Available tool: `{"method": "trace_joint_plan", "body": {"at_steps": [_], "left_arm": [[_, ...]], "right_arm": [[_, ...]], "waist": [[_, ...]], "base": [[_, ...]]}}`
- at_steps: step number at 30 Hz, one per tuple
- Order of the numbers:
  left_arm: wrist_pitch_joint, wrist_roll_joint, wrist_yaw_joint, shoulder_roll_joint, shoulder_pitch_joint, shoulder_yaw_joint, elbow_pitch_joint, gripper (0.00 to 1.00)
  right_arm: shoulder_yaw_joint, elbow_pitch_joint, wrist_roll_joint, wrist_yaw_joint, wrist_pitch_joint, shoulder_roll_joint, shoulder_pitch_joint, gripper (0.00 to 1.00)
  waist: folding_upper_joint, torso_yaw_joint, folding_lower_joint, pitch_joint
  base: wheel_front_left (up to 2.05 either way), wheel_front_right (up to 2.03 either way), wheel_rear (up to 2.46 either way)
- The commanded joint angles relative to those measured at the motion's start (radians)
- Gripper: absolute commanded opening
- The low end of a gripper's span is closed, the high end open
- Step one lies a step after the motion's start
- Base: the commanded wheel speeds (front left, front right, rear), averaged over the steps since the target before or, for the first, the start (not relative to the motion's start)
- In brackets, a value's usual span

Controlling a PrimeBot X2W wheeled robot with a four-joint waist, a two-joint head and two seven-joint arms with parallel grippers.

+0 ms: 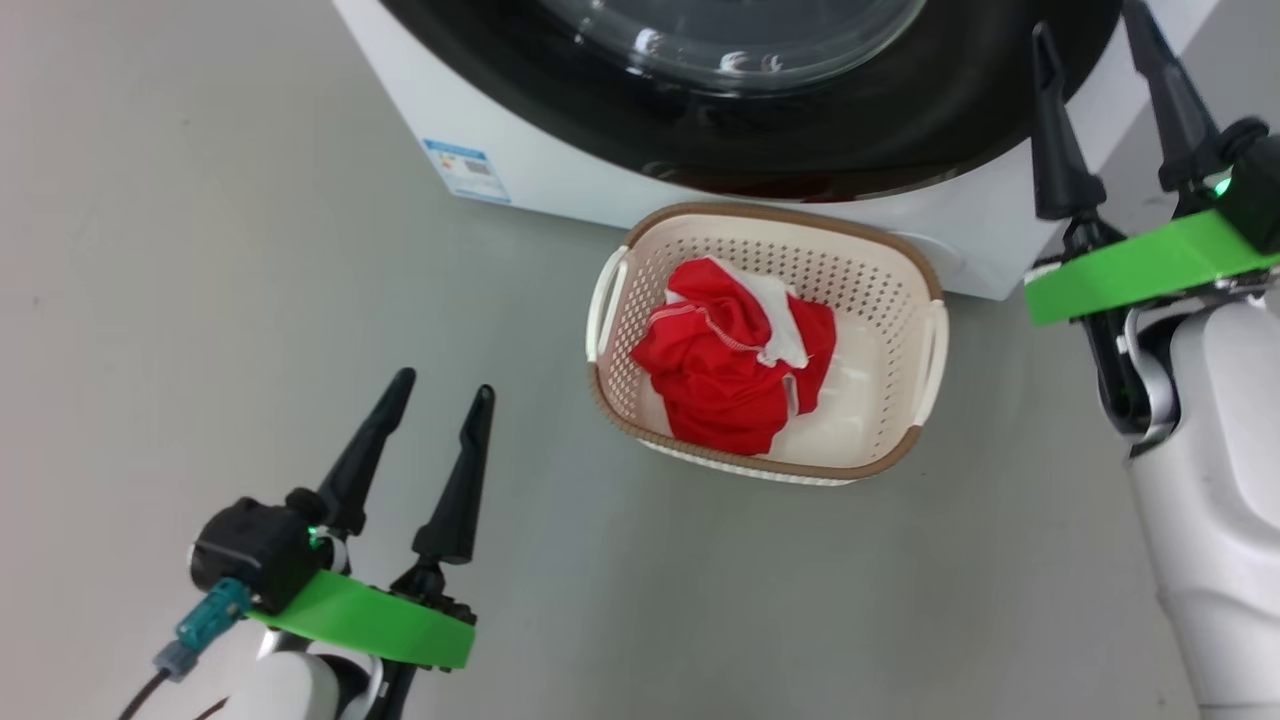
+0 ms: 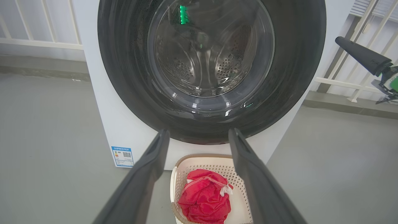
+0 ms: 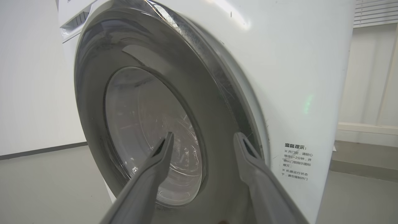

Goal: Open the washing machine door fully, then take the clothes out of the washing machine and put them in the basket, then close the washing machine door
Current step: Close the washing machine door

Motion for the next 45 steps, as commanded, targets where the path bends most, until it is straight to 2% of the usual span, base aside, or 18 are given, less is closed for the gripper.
{"method": "trace_joint_plan", "body": {"at_steps": [1,9,21,33,45], "left_arm": [[-0.012,-0.007,-0.006,0.034,-0.022,0.041,-0.017,1.0],[-0.012,-0.04,-0.006,0.053,0.002,0.076,-0.005,1.0],[-0.012,-0.015,-0.006,0.086,0.075,0.17,-0.001,1.0],[-0.012,0.01,-0.006,0.096,0.19,0.245,-0.042,1.0],[-0.012,0.028,-0.006,0.113,0.247,0.246,-0.074,1.0]], "right_arm": [[0.025,-0.035,-0.018,-0.001,-0.005,0.018,0.018,1.0],[0.006,-0.118,-0.041,-0.001,-0.005,0.034,0.143,1.0],[-0.01,-0.219,-0.051,-0.001,-0.005,0.075,0.388,1.0],[-0.053,-0.274,-0.055,-0.001,-0.005,0.077,0.557,1.0],[-0.083,-0.289,-0.041,-0.001,-0.005,0.085,0.628,1.0]], "waist": [[0.0,-0.035,0.0,-0.035],[0.0,-0.125,0.0,-0.114],[0.0,-0.24,0.0,-0.224],[0.0,-0.314,0.0,-0.318],[0.0,-0.33,0.0,-0.347]], "base": [[0.0,0.0,0.0],[0.0,0.0,0.0],[0.0,0.0,0.0],[0.0,0.0,0.0],[0.0,0.0,0.0]]}}
